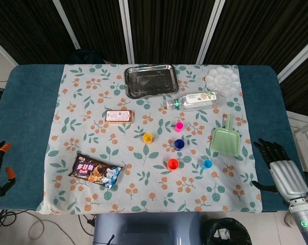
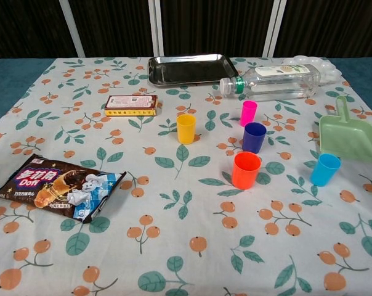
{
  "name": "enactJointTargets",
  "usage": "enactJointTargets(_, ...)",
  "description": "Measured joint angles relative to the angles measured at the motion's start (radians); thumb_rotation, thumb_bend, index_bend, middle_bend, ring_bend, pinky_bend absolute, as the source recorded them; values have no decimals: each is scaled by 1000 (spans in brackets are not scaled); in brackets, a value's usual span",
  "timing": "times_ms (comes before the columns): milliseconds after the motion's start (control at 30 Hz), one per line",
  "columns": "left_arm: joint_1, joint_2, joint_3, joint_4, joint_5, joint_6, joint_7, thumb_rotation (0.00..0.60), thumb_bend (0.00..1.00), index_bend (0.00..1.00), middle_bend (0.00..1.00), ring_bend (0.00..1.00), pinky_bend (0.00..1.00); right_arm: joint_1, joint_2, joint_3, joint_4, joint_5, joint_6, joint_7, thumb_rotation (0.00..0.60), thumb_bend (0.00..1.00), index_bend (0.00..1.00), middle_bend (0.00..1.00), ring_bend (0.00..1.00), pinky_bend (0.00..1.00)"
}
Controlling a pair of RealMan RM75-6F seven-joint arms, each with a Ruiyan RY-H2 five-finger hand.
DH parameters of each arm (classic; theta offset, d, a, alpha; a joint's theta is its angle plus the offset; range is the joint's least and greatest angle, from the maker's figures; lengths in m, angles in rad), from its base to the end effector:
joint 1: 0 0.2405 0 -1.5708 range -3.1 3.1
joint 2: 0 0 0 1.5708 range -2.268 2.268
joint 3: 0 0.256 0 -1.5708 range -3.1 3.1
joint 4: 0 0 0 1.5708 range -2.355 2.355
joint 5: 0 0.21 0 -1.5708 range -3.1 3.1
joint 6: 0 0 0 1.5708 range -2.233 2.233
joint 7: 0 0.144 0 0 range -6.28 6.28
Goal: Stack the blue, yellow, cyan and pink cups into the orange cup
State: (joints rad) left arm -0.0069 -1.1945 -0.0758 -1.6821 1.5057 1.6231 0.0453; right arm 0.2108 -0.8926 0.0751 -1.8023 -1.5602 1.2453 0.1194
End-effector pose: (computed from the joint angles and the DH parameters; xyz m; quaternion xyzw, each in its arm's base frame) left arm -0.2948 0.1604 0.1523 -0.5272 -0.3915 -0.4408 0.6120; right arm -0.2653 -0.2150 0.1793 0.6629 -0.4178 0.3849 0.4877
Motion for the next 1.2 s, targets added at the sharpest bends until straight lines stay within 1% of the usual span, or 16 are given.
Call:
enactJointTargets(100, 1, 1, -3, -2, -3, 3, -1, 600, 682, 142, 92, 4, 14, 90, 45, 31, -30, 40, -137, 13, 600, 252, 81, 0, 0, 13)
enactJointTargets(200, 2, 1, -4, -2, -8, 1, -4, 600, 682, 142, 92, 4, 14, 201, 68, 73, -55, 118, -277, -5, 600, 252, 115, 0, 0, 13)
enactJointTargets(300, 1, 1, -4, -1, -10, -2, -5, 600, 682, 142, 92, 4, 14, 291, 63, 109, -63, 213, -360, -50, 600, 252, 160, 0, 0, 13)
enactJointTargets(433, 1, 2, -5, 1, -14, -3, -10, 600, 682, 142, 93, 4, 14, 389, 17, 145, -51, 355, -422, -139, 600, 252, 202, 0, 0, 13)
enactJointTargets(633, 2, 3, -10, 4, -27, -7, -20, 600, 682, 142, 93, 4, 14, 518, -93, 174, 3, 566, -476, -302, 600, 282, 244, 0, 0, 14)
enactJointTargets(800, 1, 3, -12, 6, -34, -12, -26, 600, 682, 142, 93, 4, 14, 597, -169, 174, 47, 691, -495, -399, 600, 345, 244, 0, 0, 14)
enactJointTargets(900, 1, 3, -13, 7, -36, -13, -29, 600, 682, 142, 93, 4, 14, 631, -214, 162, 69, 758, -495, -451, 600, 371, 244, 0, 0, 14)
enactJointTargets(1033, 2, 4, -15, 6, -40, -13, -33, 600, 682, 142, 94, 4, 14, 675, -271, 132, 86, 831, -476, -525, 600, 378, 245, 0, 0, 13)
enactJointTargets(1200, 1, 3, -15, 8, -42, -16, -34, 600, 682, 143, 94, 4, 14, 699, -311, 98, 82, 858, -435, -573, 600, 377, 257, 0, 0, 13)
